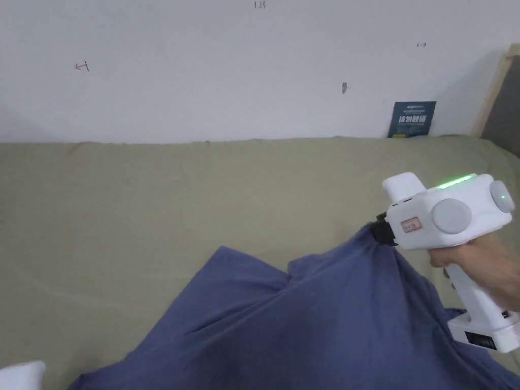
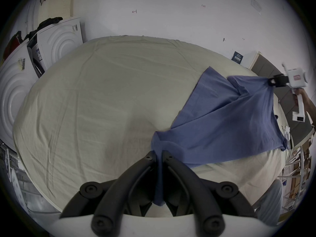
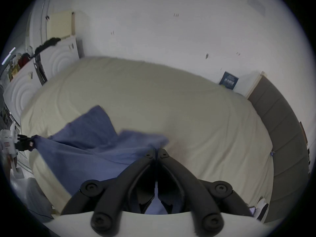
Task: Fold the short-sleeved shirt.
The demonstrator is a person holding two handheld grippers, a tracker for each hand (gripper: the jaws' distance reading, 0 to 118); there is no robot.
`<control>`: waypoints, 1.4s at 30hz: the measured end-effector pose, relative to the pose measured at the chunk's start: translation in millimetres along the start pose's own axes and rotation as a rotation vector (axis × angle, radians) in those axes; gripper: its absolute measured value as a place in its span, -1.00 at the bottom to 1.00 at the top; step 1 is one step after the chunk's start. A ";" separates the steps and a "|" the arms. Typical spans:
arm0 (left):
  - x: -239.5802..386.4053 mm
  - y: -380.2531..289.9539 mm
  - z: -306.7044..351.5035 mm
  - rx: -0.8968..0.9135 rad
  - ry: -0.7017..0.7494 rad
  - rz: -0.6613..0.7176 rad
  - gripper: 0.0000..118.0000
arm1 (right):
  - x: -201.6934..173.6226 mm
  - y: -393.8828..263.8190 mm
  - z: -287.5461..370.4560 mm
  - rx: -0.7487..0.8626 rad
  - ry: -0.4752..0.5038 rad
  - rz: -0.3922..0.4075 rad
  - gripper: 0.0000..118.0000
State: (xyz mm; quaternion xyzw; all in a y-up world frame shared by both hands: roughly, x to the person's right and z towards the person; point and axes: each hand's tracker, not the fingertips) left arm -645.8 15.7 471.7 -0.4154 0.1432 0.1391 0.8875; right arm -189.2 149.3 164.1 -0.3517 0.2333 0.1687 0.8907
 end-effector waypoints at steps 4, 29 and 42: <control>18.5 28.4 33.3 0.088 -0.004 0.011 -0.95 | 5.8 -8.8 70.3 0.114 -0.031 -0.029 -0.96; 109.0 246.0 254.3 0.571 0.095 -0.095 -0.96 | 83.2 29.3 309.9 0.530 -0.249 -0.225 -0.96; 120.0 286.1 238.8 0.579 0.190 -0.079 -0.96 | 72.0 90.5 278.0 0.549 -0.285 -0.202 -0.96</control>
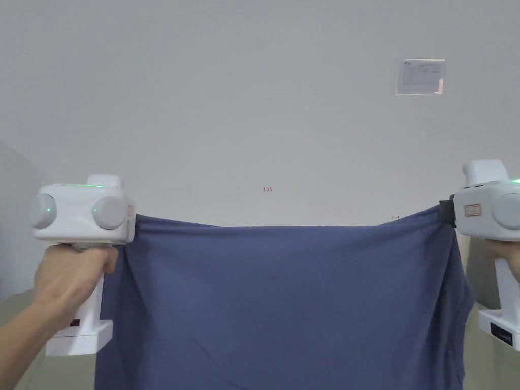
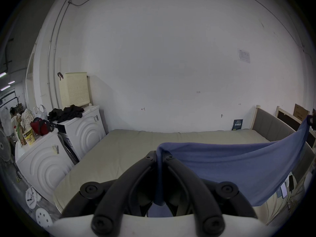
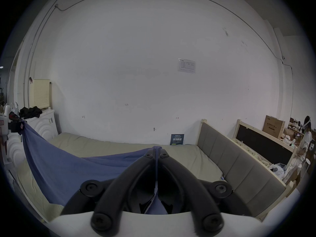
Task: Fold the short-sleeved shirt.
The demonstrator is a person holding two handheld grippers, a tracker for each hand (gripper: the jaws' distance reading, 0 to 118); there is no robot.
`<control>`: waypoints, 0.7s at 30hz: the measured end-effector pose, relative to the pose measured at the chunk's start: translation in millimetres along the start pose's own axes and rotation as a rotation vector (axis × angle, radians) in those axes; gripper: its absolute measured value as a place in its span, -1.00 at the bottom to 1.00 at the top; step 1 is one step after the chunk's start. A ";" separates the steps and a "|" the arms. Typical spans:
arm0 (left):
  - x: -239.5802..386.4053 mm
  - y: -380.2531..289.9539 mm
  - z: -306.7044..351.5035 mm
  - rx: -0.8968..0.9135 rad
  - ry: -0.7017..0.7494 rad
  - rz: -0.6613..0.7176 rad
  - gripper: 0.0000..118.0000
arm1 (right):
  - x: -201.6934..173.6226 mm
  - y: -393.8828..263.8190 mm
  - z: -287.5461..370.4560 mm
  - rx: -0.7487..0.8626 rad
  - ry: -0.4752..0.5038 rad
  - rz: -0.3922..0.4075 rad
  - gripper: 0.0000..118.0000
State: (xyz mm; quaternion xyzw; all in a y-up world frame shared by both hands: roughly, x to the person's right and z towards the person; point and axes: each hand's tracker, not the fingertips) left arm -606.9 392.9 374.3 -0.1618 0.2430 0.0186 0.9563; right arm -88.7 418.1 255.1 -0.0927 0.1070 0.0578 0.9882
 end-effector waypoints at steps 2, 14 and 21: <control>2.3 6.1 -13.8 0.002 0.012 0.000 -0.96 | 6.5 6.3 -15.7 -0.003 0.001 -0.006 -0.96; 44.4 58.7 -97.9 0.031 0.058 -0.046 -0.96 | 6.4 75.2 -124.6 0.019 -0.065 0.026 -0.96; 80.4 87.6 -161.6 0.066 0.101 -0.086 -0.96 | 7.6 99.8 -202.1 0.024 -0.114 0.058 -0.96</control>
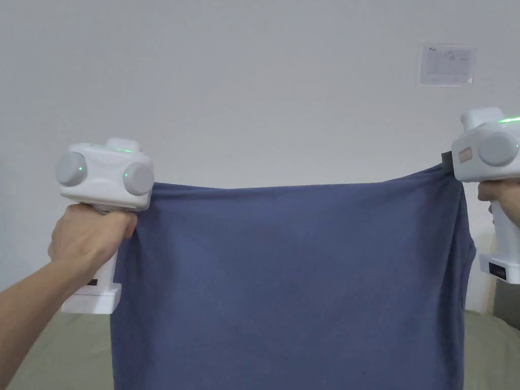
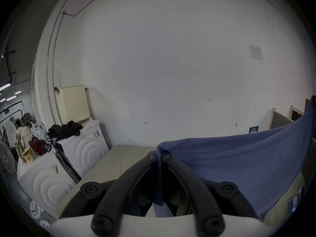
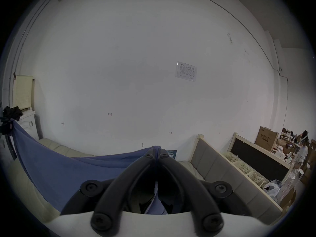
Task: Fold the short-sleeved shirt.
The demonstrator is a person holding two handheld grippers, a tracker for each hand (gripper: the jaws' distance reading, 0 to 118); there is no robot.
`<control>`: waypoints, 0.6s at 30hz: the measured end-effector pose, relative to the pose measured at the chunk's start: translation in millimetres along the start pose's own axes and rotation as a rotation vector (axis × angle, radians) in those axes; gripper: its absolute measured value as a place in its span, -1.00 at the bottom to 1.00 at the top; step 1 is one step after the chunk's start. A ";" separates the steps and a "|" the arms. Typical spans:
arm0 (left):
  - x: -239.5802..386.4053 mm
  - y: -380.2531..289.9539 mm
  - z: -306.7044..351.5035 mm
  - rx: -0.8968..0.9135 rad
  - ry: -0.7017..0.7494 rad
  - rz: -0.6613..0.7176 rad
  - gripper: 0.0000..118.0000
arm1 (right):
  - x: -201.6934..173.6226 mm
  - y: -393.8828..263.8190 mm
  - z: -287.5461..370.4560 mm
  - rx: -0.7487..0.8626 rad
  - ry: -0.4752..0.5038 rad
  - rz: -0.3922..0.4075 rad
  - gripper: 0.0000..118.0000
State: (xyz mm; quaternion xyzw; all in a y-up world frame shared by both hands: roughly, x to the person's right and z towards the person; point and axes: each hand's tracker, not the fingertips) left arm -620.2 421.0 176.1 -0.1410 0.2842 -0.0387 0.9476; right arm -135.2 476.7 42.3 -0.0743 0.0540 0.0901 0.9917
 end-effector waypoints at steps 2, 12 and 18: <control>9.4 4.2 -26.5 0.002 0.018 0.001 -0.96 | 1.0 6.8 -28.3 0.002 -0.006 -0.020 -0.96; 50.0 -16.7 -106.8 -0.029 0.034 0.019 -0.96 | -22.1 -5.6 -99.4 0.006 -0.012 -0.002 -0.96; 73.5 -73.5 -146.9 -0.109 0.032 -0.010 -0.96 | -33.2 -68.0 -145.1 -0.085 -0.011 0.037 -0.96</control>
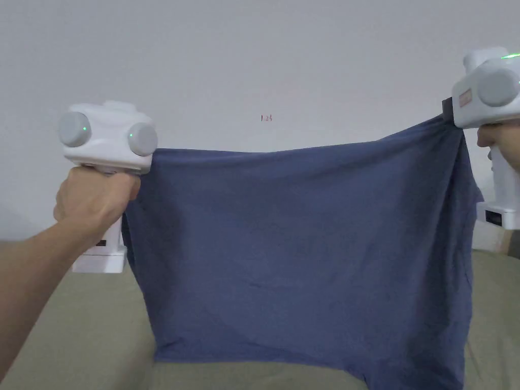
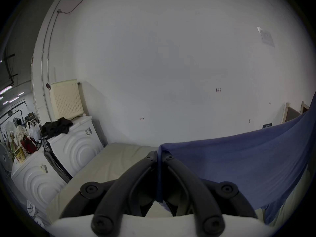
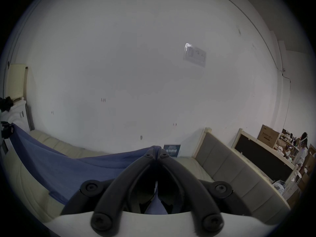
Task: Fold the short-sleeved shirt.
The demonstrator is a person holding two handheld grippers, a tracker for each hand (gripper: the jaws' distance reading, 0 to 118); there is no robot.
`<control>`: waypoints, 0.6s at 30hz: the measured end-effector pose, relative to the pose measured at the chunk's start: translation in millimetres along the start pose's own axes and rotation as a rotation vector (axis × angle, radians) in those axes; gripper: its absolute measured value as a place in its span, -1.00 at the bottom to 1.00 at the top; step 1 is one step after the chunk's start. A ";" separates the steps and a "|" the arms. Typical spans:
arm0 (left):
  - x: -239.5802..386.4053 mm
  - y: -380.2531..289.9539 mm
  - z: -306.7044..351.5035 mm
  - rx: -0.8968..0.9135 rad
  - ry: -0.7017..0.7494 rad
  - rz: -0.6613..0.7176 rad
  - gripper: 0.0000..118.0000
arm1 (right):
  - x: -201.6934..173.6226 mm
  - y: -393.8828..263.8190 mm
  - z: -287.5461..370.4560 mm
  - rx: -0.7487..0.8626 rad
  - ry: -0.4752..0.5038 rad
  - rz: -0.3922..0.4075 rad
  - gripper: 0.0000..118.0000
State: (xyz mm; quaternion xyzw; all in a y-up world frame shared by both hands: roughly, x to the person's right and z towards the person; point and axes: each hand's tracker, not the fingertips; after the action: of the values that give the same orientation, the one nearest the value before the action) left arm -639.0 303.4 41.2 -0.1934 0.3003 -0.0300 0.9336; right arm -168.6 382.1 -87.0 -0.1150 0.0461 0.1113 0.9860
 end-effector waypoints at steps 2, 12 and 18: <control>4.3 -27.6 -9.9 -0.027 -0.021 -0.027 -0.96 | 1.2 -32.3 -5.3 -0.041 0.008 -0.012 -0.96; -10.4 -205.8 54.3 -0.218 -0.120 -0.115 -0.96 | 16.2 -237.4 90.5 -0.252 0.094 -0.076 -0.96; -46.1 -292.8 123.6 -0.319 -0.143 -0.123 -0.96 | 27.6 -337.6 195.4 -0.371 0.153 -0.102 -0.96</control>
State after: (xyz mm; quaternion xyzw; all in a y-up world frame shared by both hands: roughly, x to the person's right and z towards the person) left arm -588.4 83.3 269.6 -0.3588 0.2217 -0.0250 0.9064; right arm -51.3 113.9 172.3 -0.3048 0.0939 0.0588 0.9460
